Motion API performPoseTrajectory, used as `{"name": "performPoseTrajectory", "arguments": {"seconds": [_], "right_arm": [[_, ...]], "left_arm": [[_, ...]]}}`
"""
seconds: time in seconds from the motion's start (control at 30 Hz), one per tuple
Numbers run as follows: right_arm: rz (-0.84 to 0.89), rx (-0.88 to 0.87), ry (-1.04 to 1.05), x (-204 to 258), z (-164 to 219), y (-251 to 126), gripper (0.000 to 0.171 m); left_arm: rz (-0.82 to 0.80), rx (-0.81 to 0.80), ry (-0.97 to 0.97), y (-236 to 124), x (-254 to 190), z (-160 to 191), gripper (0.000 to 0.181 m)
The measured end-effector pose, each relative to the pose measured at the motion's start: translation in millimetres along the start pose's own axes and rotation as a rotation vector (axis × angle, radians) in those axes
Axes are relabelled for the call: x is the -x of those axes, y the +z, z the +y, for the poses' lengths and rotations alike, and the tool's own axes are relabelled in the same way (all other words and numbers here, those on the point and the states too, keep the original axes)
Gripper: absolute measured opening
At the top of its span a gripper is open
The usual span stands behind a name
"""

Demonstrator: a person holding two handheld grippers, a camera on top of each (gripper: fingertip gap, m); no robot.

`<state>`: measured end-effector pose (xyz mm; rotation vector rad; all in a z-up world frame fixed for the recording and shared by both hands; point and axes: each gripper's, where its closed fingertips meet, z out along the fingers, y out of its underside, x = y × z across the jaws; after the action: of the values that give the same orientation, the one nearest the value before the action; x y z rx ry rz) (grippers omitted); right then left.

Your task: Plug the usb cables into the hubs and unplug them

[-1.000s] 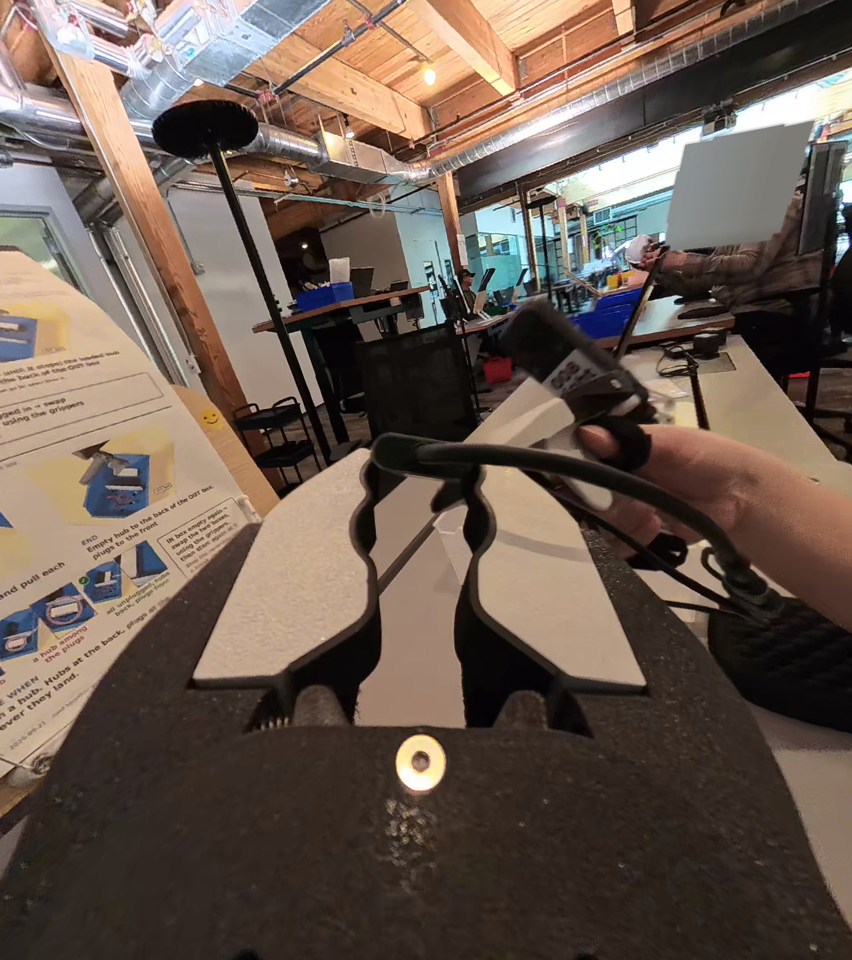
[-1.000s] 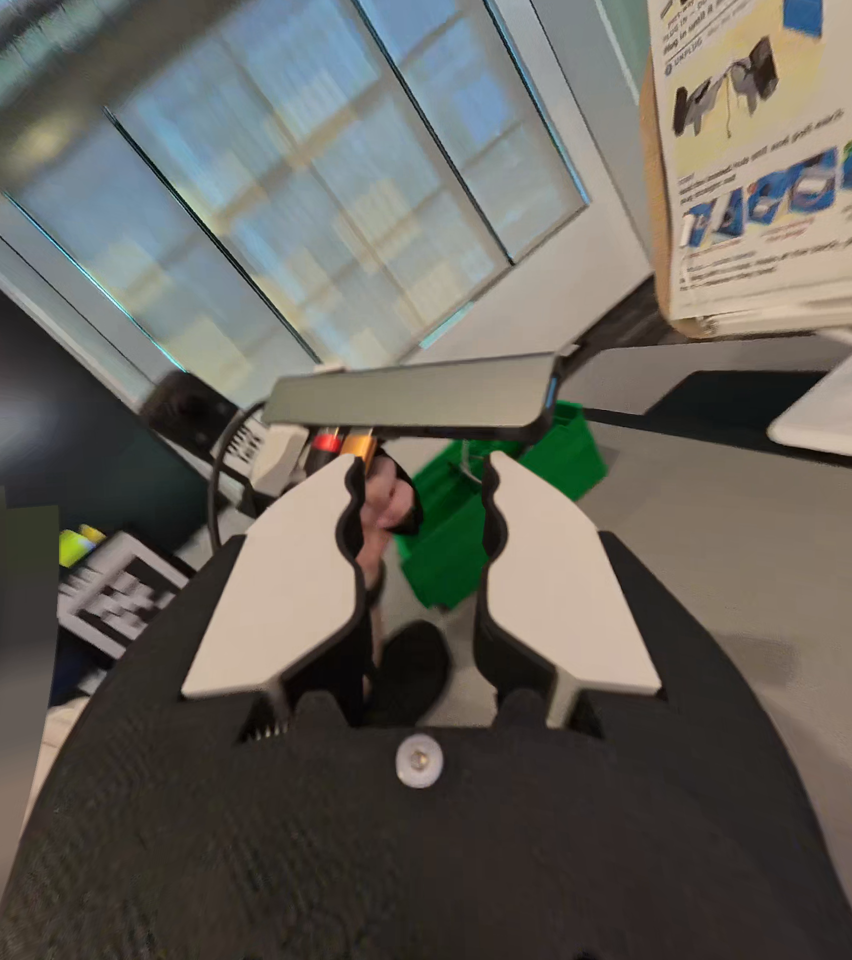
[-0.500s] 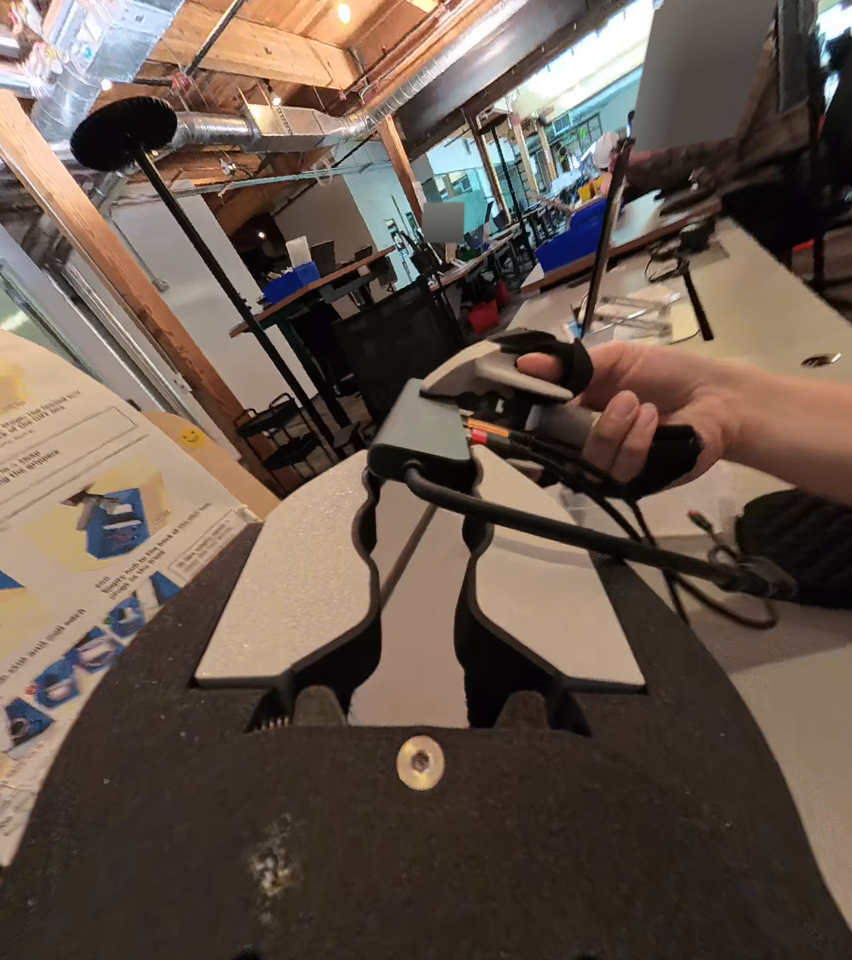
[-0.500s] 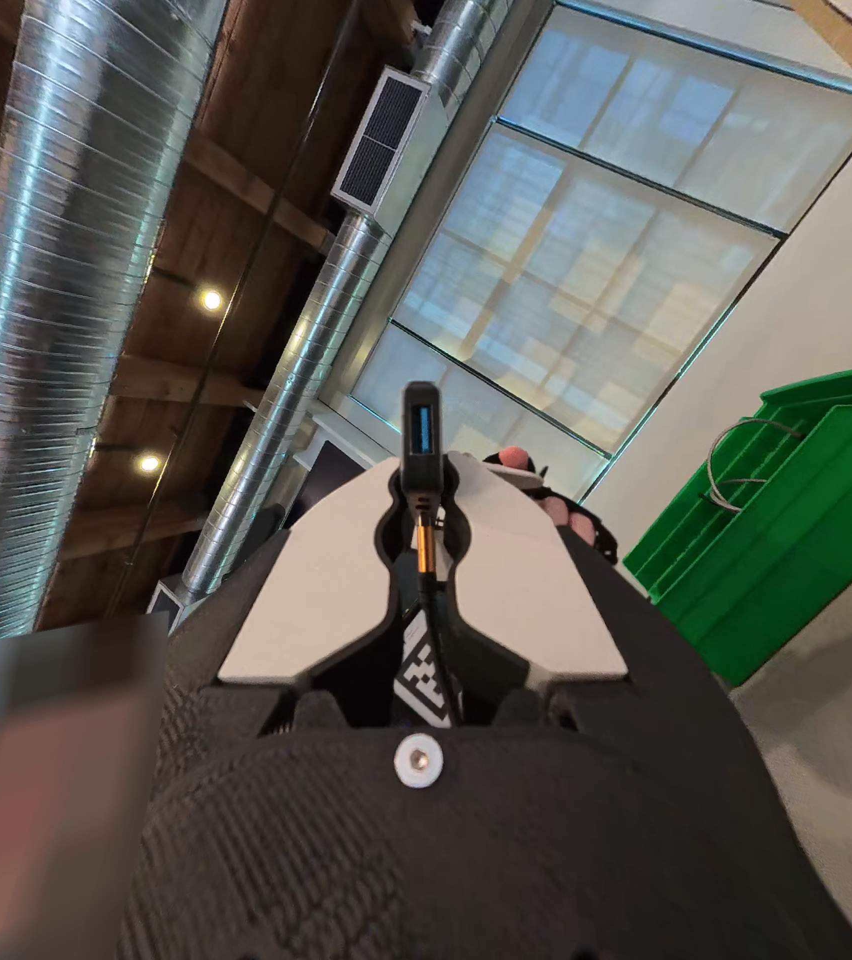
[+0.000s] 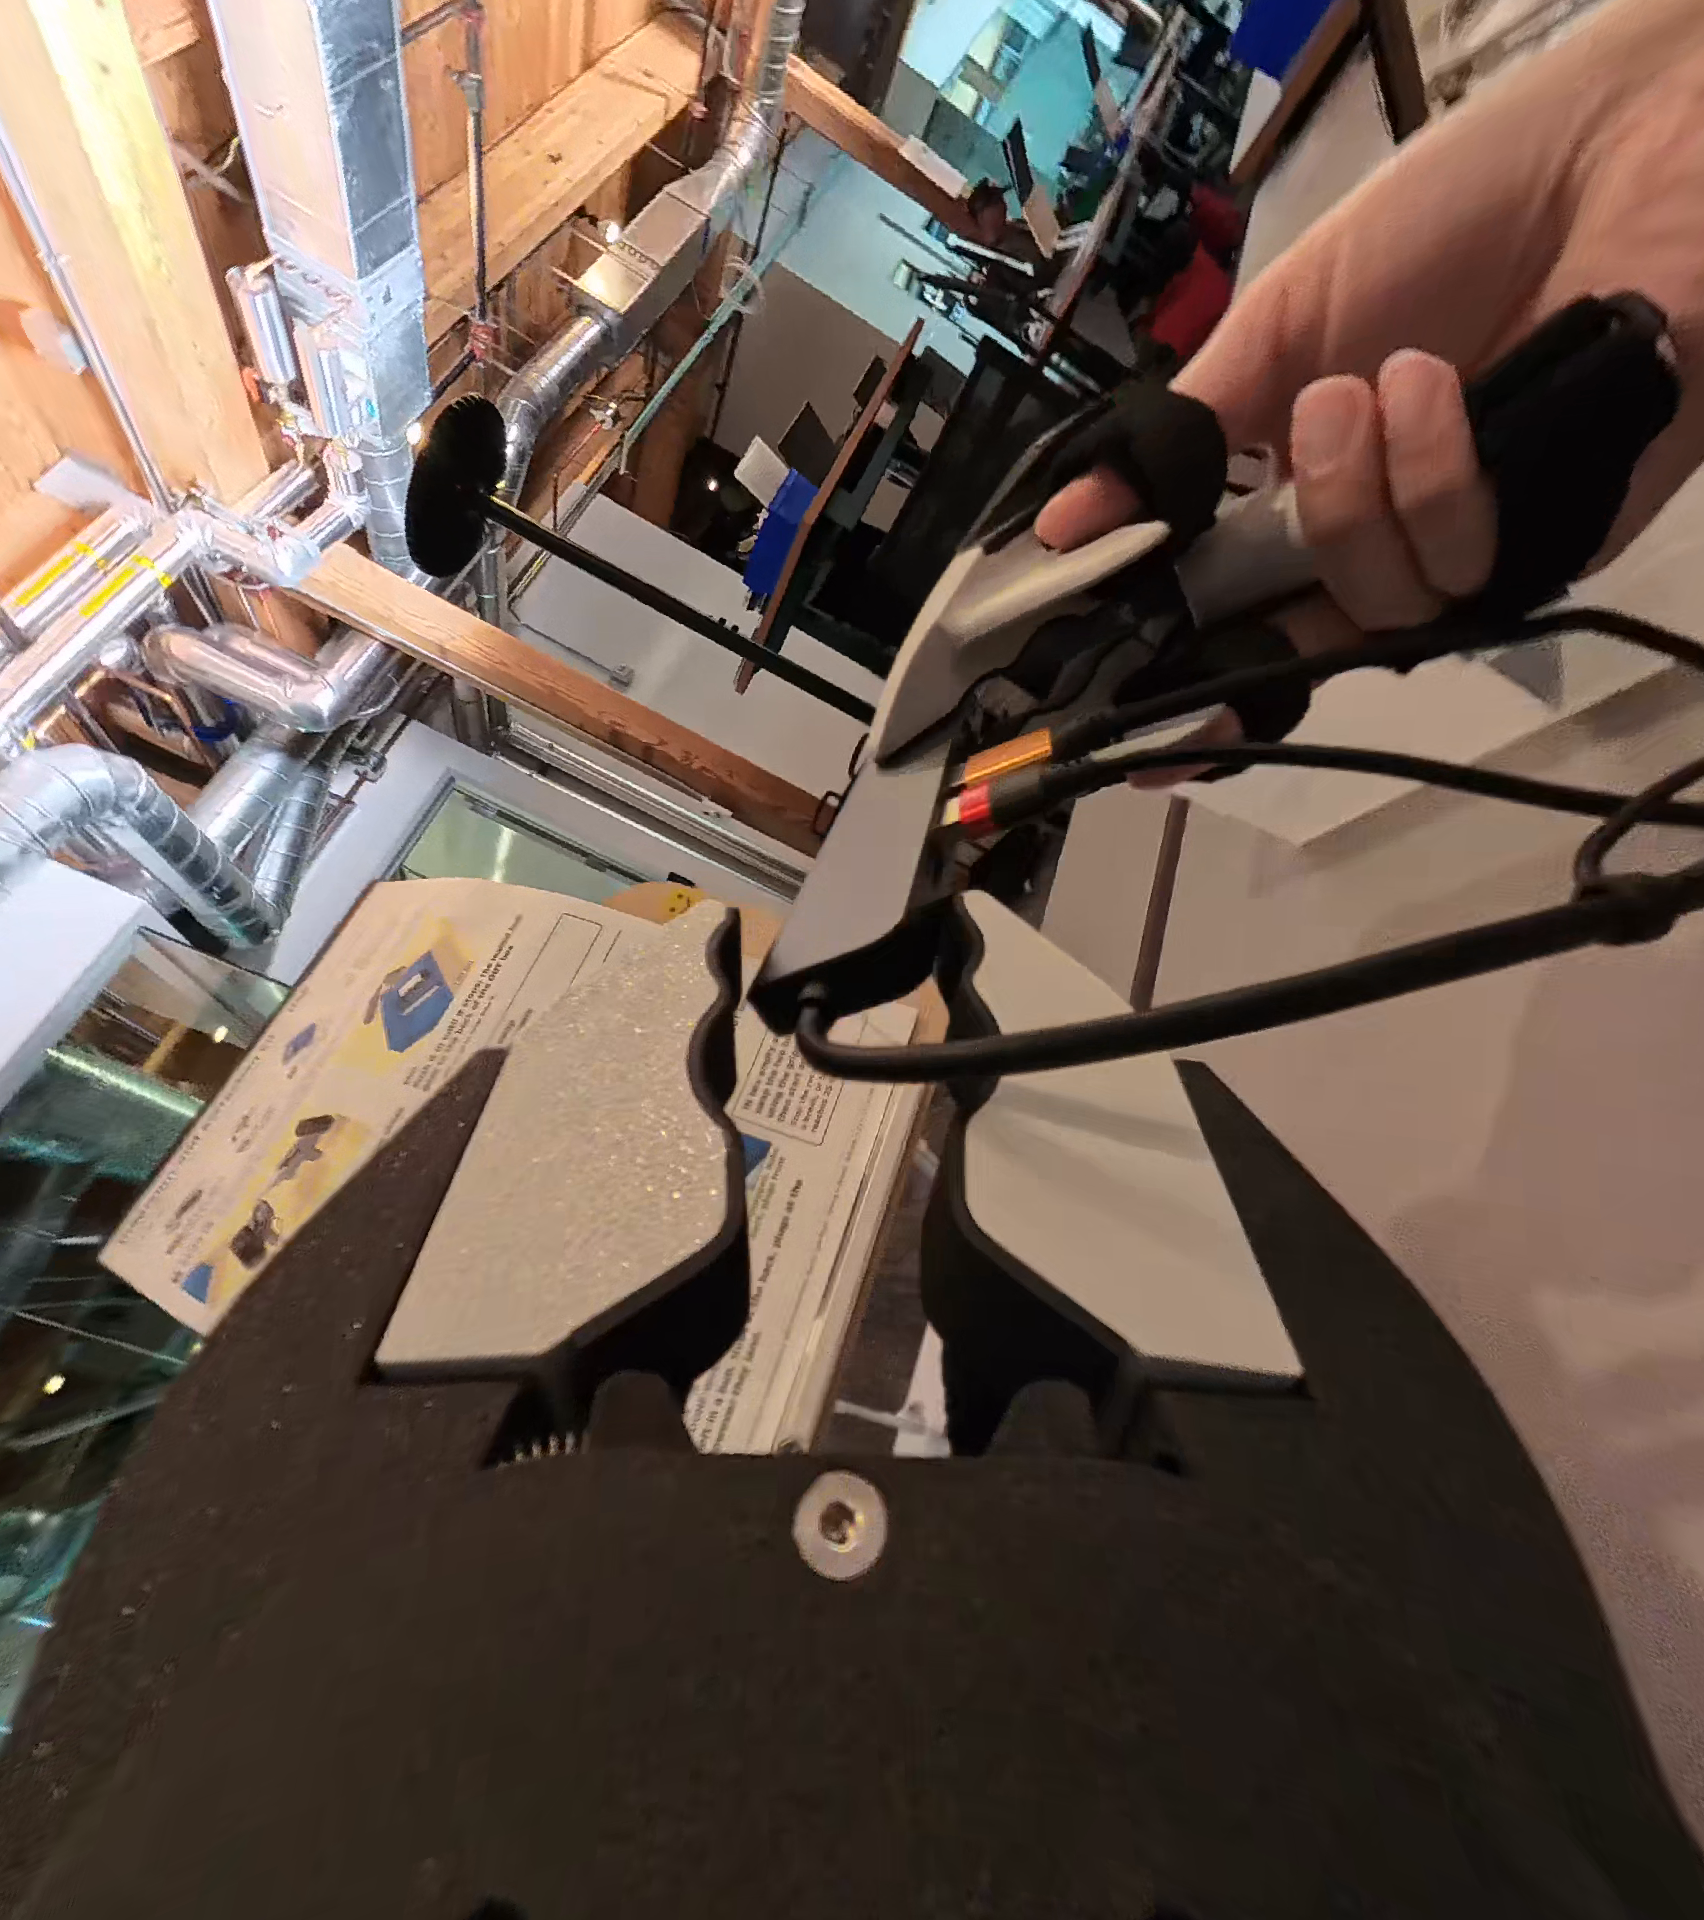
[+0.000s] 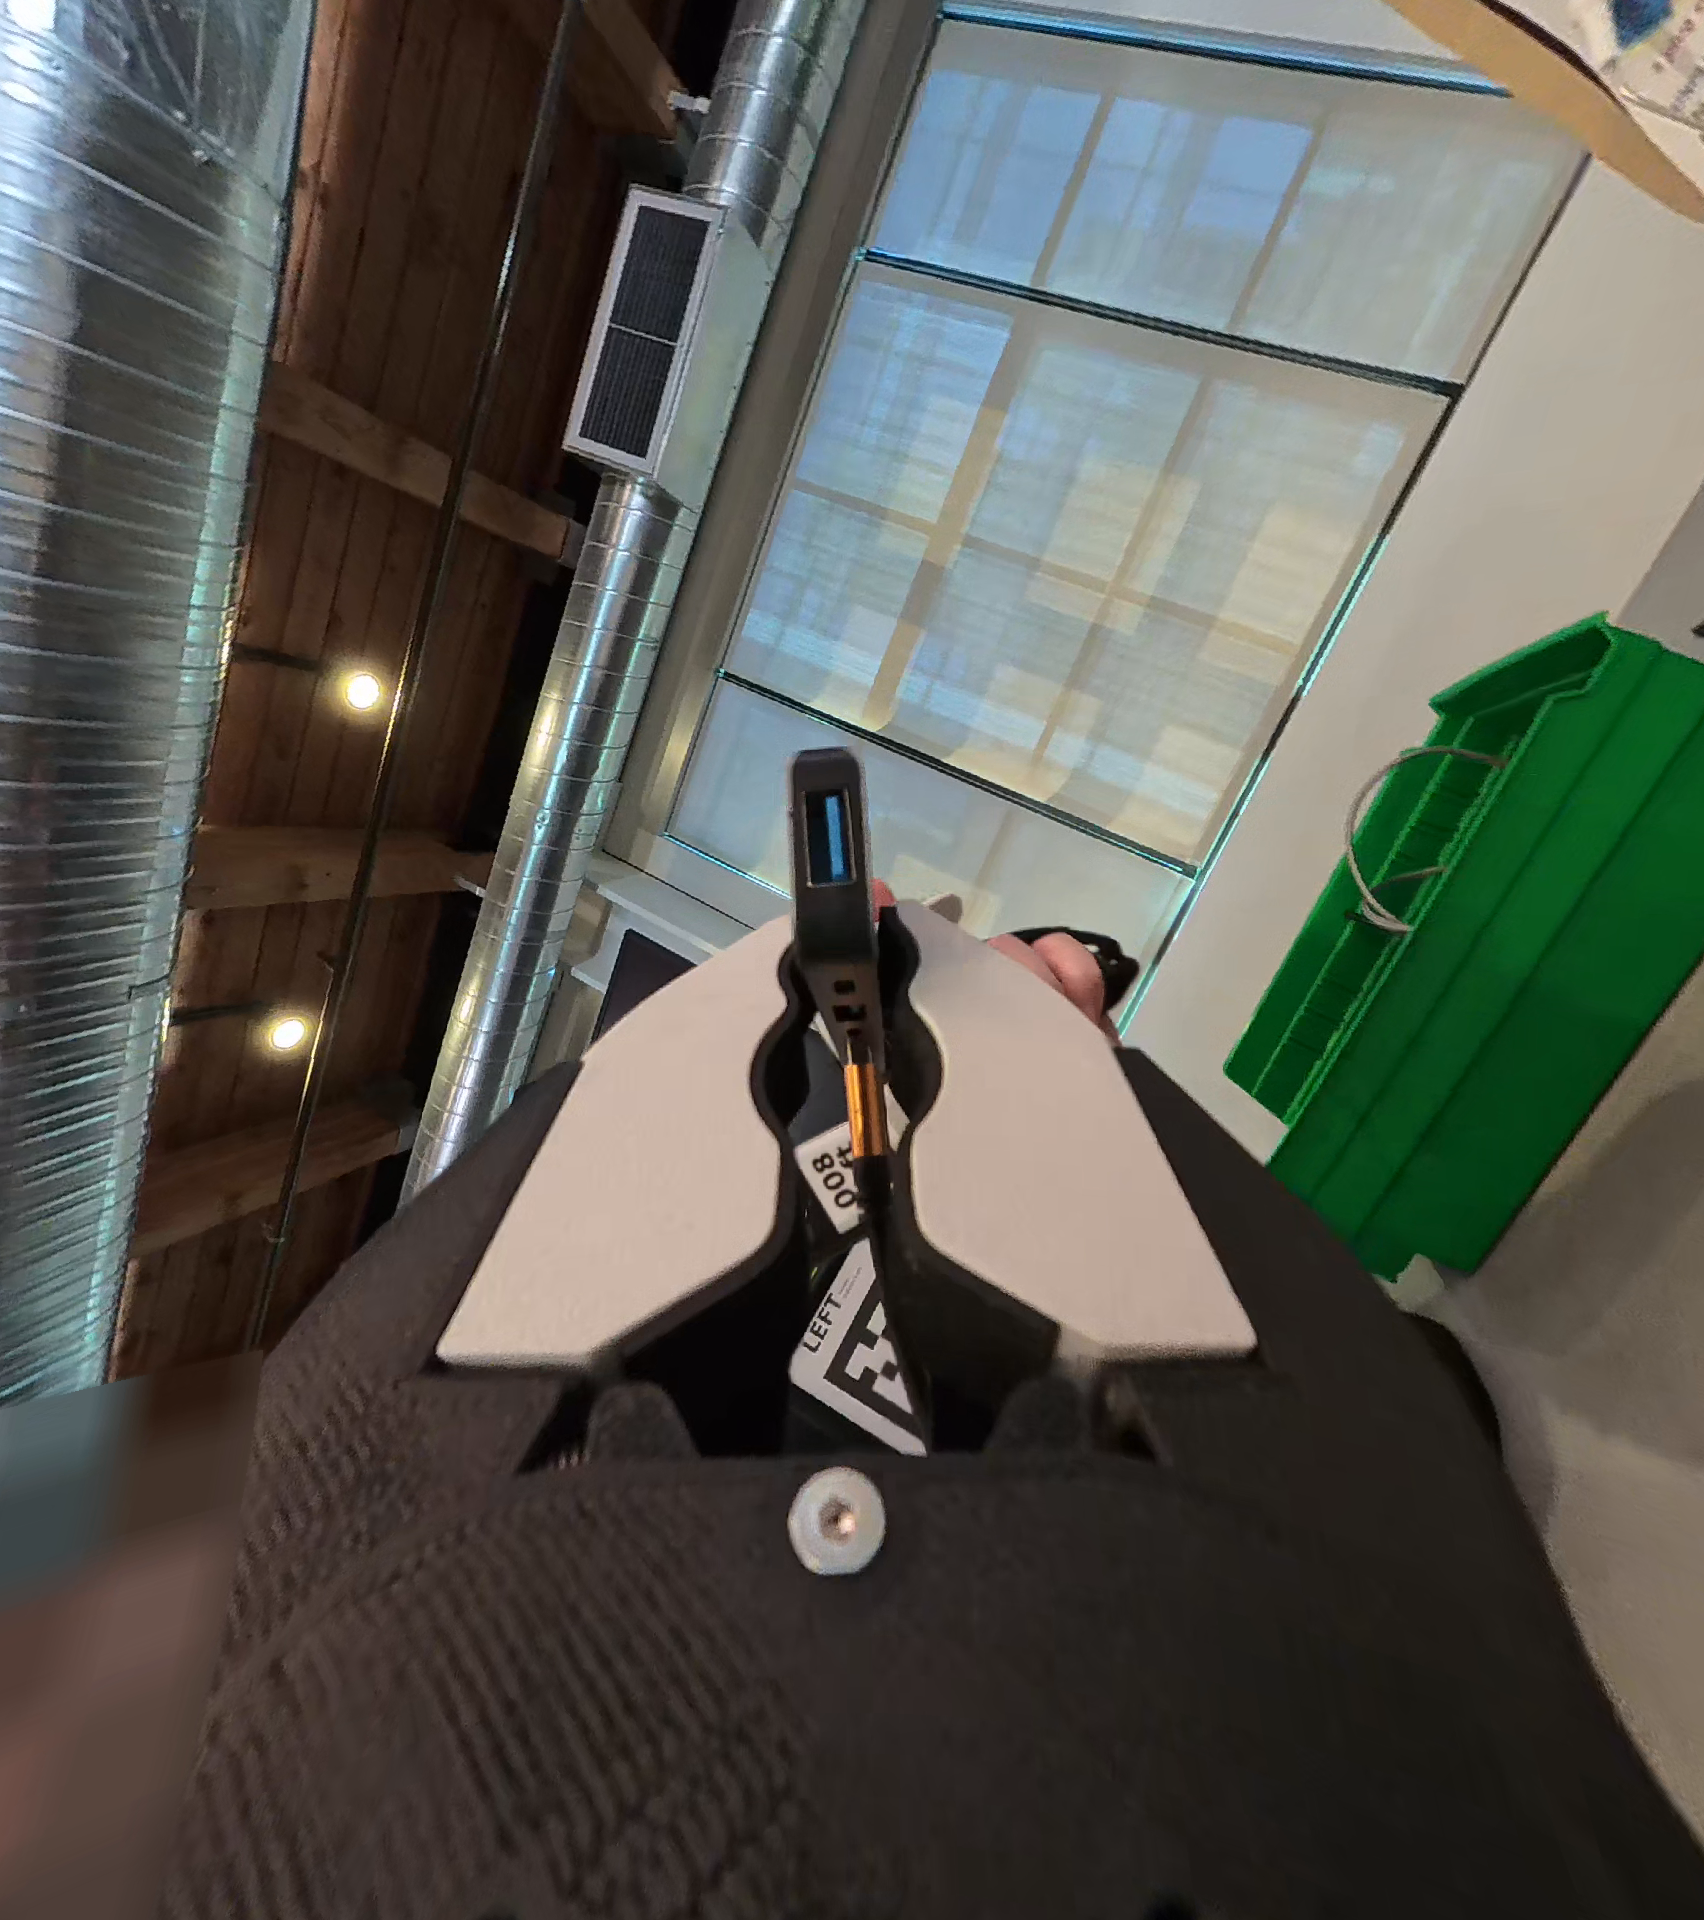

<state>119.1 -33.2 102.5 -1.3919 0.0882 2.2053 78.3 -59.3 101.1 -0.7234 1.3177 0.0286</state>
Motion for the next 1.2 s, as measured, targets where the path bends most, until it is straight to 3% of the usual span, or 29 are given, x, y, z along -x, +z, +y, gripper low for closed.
{"name": "performPoseTrajectory", "arguments": {"seconds": [0.03, 0.2, 0.57, 0.77, 1.0, 1.1, 1.2], "right_arm": [[0.015, -0.001, 0.02, -5, 1, 1, 0.012], [0.07, -0.024, 0.07, -23, -1, 0, 0.011], [0.158, -0.002, -0.011, -35, -5, -5, 0.012], [0.157, 0.117, -0.106, -24, 2, -4, 0.024], [0.103, 0.248, -0.065, -11, 15, -5, 0.039], [0.135, 0.276, -0.185, -1, 7, -17, 0.038], [0.193, 0.229, -0.439, 19, -14, -30, 0.04]], "left_arm": [[0.011, 0.012, 0.038, 0, -3, 3, 0.034], [0.027, 0.058, 0.21, 2, -16, 14, 0.025], [0.036, 0.143, 0.351, 8, -27, 23, 0.018], [0.046, 0.133, 0.263, 5, -23, 15, 0.013], [0.118, 0.076, 0.192, 3, -33, -8, 0.012], [0.092, 0.044, 0.138, -4, -20, -13, 0.012], [0.047, 0.009, 0.097, -15, -2, -18, 0.012]]}}
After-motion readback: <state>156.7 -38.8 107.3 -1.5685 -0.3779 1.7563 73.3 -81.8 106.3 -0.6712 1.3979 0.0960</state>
